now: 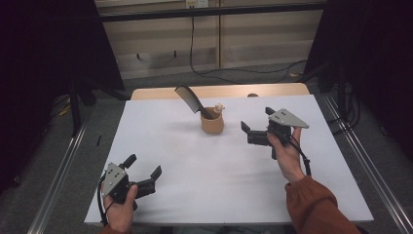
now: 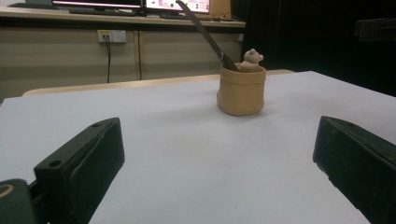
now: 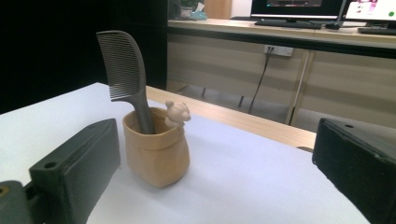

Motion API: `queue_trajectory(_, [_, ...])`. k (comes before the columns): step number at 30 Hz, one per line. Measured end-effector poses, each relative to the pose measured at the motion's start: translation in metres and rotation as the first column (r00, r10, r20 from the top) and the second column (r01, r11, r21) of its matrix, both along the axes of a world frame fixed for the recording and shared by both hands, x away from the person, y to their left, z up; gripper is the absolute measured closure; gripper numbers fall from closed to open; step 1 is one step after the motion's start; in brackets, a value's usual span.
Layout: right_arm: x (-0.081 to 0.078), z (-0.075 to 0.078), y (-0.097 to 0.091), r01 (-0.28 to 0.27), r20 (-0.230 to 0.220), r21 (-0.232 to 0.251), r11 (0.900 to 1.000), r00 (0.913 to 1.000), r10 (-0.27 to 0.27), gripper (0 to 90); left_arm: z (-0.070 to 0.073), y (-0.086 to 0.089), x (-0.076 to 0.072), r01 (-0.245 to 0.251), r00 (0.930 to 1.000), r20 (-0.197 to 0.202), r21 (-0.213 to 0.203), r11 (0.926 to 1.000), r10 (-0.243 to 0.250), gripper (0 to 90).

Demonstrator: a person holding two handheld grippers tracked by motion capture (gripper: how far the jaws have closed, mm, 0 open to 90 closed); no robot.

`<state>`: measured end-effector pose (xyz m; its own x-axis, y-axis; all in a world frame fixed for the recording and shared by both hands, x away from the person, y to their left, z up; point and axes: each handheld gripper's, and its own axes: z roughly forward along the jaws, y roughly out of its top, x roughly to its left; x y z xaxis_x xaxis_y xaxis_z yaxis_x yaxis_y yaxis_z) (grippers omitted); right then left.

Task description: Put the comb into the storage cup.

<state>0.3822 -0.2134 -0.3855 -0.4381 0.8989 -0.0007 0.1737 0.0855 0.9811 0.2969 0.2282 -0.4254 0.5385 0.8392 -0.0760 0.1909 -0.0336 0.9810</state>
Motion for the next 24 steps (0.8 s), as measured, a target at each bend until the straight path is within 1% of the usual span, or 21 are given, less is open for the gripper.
queue_trajectory(3, [-0.004,-0.001,-0.005,0.007,0.003,-0.002,1.0000,1.0000,-0.007,0.2,0.000,-0.001,-0.001,0.003,1.0000,0.004,0.000,1.0000,-0.003,2.1])
queue_trajectory(5, [-0.008,-0.002,-0.008,0.012,0.005,-0.010,0.9999,0.9999,-0.012,0.2,0.000,-0.002,-0.001,-0.005,1.0000,0.005,0.004,1.0000,0.005,2.2])
queue_trajectory(10, [-0.017,-0.005,-0.017,0.024,0.007,-0.018,0.9996,0.9997,-0.024,0.2,0.000,-0.001,-0.001,-0.011,0.9999,0.006,-0.001,0.9999,0.011,2.2])
queue_trajectory(13, [-0.023,-0.006,-0.021,0.027,0.016,-0.024,0.9993,0.9995,-0.027,0.2,0.000,-0.001,-0.001,-0.012,0.9999,0.003,-0.005,0.9999,0.012,2.2])
queue_trajectory(17, [-0.032,-0.006,-0.025,0.040,0.022,-0.021,0.9990,0.9990,-0.039,0.3,0.000,0.000,-0.002,-0.009,0.9999,0.005,-0.001,1.0000,0.009,2.2])
queue_trajectory(18, [-0.034,-0.006,-0.027,0.042,0.020,-0.013,0.9990,0.9989,-0.042,0.3,0.000,0.000,-0.002,-0.012,0.9999,0.005,-0.004,0.9999,0.012,2.2])
queue_trajectory(20, [-0.037,-0.006,-0.029,0.048,0.026,-0.012,0.9988,0.9985,-0.048,0.3,0.000,0.000,-0.003,-0.013,0.9999,0.005,-0.017,0.9998,0.014,2.1])
queue_trajectory(22, [-0.041,-0.006,-0.031,0.052,0.034,-0.011,0.9986,0.9981,-0.051,0.3,0.001,0.001,-0.004,-0.016,0.9998,0.008,-0.022,0.9996,0.016,2.0])
queue_trajectory(24, [-0.045,-0.006,-0.033,0.041,0.050,-0.010,0.9991,0.9979,-0.041,0.3,0.001,0.001,-0.004,-0.021,0.9998,0.007,-0.022,0.9995,0.021,1.9])
